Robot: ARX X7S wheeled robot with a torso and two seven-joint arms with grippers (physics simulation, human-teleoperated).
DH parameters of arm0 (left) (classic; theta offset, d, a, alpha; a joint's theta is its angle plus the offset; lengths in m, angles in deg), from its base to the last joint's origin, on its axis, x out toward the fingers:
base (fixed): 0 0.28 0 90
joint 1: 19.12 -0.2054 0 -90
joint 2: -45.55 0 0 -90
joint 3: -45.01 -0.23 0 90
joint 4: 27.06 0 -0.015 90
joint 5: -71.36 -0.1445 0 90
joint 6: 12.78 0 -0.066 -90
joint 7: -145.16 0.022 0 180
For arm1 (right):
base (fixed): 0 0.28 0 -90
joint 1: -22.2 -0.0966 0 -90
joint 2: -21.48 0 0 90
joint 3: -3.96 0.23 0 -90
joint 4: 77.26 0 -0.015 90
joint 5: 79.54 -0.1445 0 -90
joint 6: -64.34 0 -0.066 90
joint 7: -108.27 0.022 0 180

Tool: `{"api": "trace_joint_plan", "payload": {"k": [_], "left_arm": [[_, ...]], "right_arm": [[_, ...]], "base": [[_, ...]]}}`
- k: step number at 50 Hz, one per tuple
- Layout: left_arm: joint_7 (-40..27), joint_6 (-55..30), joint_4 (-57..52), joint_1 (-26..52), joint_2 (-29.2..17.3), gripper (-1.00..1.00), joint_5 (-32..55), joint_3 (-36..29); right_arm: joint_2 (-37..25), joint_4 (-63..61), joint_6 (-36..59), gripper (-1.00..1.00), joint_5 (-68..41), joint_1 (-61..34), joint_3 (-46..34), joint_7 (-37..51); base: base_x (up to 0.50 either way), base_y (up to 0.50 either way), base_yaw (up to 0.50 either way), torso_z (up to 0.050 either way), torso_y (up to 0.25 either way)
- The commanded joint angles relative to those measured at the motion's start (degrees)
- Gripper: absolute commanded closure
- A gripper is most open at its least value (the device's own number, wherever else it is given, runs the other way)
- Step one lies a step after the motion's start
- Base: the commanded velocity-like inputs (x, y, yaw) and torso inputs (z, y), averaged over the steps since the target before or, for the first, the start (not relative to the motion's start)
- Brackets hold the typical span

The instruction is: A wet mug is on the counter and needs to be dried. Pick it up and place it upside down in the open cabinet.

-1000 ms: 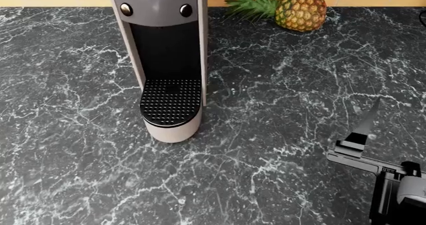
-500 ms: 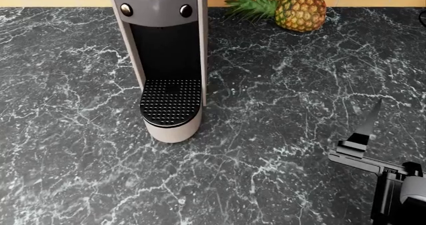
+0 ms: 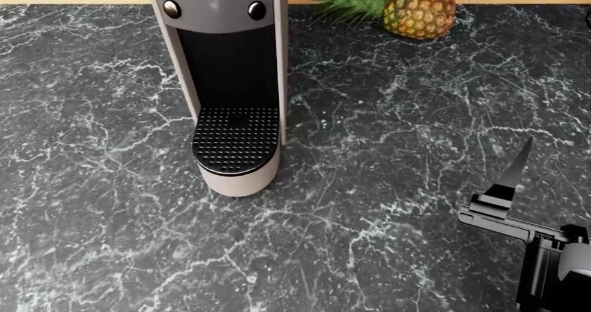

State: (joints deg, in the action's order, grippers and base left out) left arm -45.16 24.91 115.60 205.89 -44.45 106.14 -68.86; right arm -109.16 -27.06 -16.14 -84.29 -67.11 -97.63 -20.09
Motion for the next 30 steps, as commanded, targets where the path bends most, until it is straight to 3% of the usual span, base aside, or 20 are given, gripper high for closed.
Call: {"api": "trace_joint_plan", "payload": {"k": [1, 16, 17, 30], "left_arm": [[-2.6, -1.2, 3.5, 0.0, 0.0, 1.0, -2.5, -2.8], [-1.6, -1.7, 3.9, 0.0, 0.0, 1.0, -1.3, -3.5], [-1.7, -1.7, 4.0, 0.0, 0.0, -1.0, -1.3, -3.5], [-2.3, -1.9, 3.9, 0.0, 0.0, -1.0, -2.5, -2.4]], "right_arm": [[0.0, -0.2, -0.1, -1.0, 0.0, 0.3, 0.4, 0.0], [0.0, 0.0, -0.4, -1.0, -0.3, 0.5, 0.7, -0.2], [0.1, 0.0, -0.4, -1.0, -0.3, 0.5, 0.7, -0.2], [0.2, 0.3, -0.6, -1.0, -0.2, 0.6, 0.8, -0.2]], "base": [[0.0, 0.0, 0.0, 0.0, -0.009], [0.0, 0.0, 0.0, 0.0, -0.003], [-0.01, 0.0, 0.0, 0.0, 0.0], [0.0, 0.0, 0.0, 0.0, -0.008]]}}
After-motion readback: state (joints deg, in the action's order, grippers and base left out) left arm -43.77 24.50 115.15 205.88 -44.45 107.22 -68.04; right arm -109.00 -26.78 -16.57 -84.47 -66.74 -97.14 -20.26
